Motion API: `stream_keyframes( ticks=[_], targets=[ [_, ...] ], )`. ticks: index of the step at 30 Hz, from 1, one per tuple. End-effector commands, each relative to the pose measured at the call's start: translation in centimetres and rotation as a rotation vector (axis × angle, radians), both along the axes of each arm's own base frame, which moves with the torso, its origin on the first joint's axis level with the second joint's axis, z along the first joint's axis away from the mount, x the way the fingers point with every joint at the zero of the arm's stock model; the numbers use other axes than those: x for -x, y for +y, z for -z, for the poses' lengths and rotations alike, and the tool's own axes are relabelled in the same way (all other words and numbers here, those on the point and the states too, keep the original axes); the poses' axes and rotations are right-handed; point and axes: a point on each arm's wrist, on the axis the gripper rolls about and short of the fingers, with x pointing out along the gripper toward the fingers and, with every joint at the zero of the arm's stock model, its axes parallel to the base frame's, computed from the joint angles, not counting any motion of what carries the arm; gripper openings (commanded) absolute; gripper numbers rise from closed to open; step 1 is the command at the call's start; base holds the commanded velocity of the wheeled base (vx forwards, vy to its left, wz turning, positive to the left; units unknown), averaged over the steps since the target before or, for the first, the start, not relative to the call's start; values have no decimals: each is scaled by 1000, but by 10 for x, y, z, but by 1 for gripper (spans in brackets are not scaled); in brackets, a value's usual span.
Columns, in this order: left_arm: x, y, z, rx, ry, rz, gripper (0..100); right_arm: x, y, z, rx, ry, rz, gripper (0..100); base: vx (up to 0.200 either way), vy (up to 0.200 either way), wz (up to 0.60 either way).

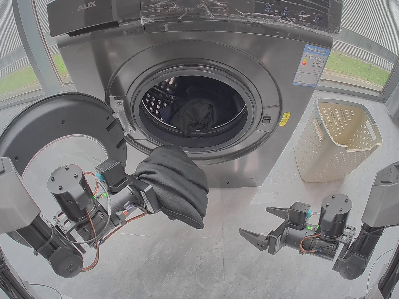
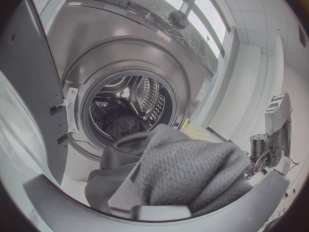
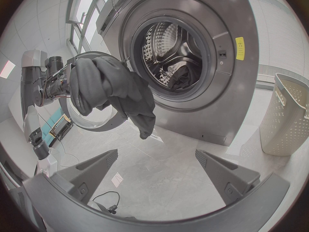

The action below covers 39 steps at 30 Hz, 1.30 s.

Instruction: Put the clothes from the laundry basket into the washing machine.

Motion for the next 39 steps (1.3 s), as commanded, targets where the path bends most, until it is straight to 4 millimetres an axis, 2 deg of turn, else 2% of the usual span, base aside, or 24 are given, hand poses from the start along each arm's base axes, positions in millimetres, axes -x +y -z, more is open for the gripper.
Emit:
stream_keyframes(
  ticks=[1, 4, 15, 28, 39],
  targets=[
    [5, 2, -6, 18, -19, 4, 0, 2, -9, -6, -7, -10, 22, 100, 0, 0, 0],
    [8, 1, -3, 13, -5, 17, 0, 2, -9, -6, -7, -11, 25, 100, 0, 0, 0],
    [19, -5, -1, -5, 2, 68, 0, 3, -8, -7, -7, -15, 21, 100, 200, 0, 0],
    [19, -5, 4, -19, 21, 70, 0, 11, -4, -8, -6, -10, -8, 100, 200, 0, 0],
    [23, -10, 5, -31, 17, 92, 0, 25, 5, -5, 8, 10, -70, 100, 0, 0, 0]
  ],
)
